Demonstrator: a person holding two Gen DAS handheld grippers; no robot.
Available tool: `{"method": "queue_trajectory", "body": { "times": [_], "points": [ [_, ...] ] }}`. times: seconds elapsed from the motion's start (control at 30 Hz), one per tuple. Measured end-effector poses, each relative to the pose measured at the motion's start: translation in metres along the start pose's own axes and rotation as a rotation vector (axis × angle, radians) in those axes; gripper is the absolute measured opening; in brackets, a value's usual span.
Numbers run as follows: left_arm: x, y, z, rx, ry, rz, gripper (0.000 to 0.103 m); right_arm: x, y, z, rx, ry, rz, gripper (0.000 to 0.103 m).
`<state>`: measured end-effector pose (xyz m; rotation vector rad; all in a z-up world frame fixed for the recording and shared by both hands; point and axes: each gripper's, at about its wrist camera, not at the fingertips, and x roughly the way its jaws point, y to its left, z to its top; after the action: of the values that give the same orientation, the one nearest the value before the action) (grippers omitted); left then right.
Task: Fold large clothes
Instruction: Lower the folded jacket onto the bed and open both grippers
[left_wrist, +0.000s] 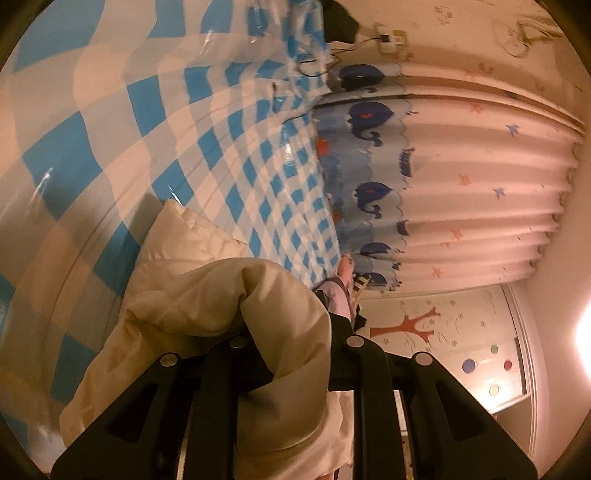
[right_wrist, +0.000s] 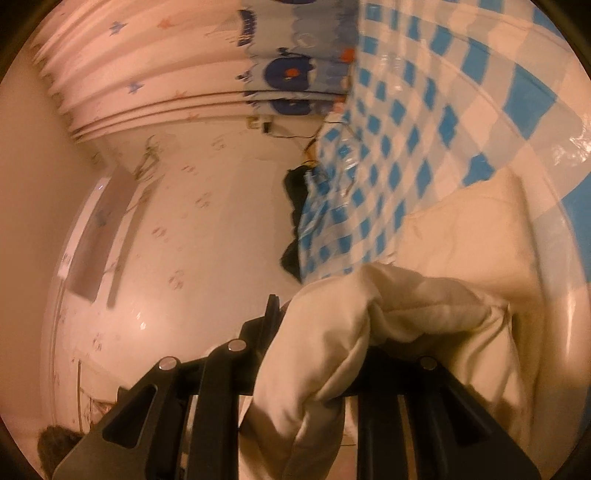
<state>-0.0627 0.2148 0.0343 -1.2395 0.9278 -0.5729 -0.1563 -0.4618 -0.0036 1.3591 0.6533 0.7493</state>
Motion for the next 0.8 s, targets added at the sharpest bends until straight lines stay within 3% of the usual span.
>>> {"method": "queue_trajectory", "body": {
  "times": [0.3,0.47,0.57,0.7,0.8],
  "points": [
    [0.043,0.03,0.027,-0.092,-0.005,0.087,0.021,0.014,-0.048,0.028,0.087,-0.024,-0.092,0.023],
    [0.055,0.044,0.032,-0.129,-0.005,0.114,0.03,0.02,-0.062,0.037,0.13,-0.012,-0.125,0.028],
    [0.058,0.051,0.035,-0.161,0.001,0.112,0.041,0.024,-0.066,0.042,0.156,-0.002,-0.135,0.041],
    [0.055,0.045,0.041,-0.202,-0.019,0.067,0.063,0.029,-0.061,0.047,0.165,-0.003,-0.124,0.061],
    [0.046,0.031,0.039,-0.187,-0.06,0.028,0.077,0.031,-0.055,0.048,0.159,-0.006,-0.122,0.069]
  ]
}}
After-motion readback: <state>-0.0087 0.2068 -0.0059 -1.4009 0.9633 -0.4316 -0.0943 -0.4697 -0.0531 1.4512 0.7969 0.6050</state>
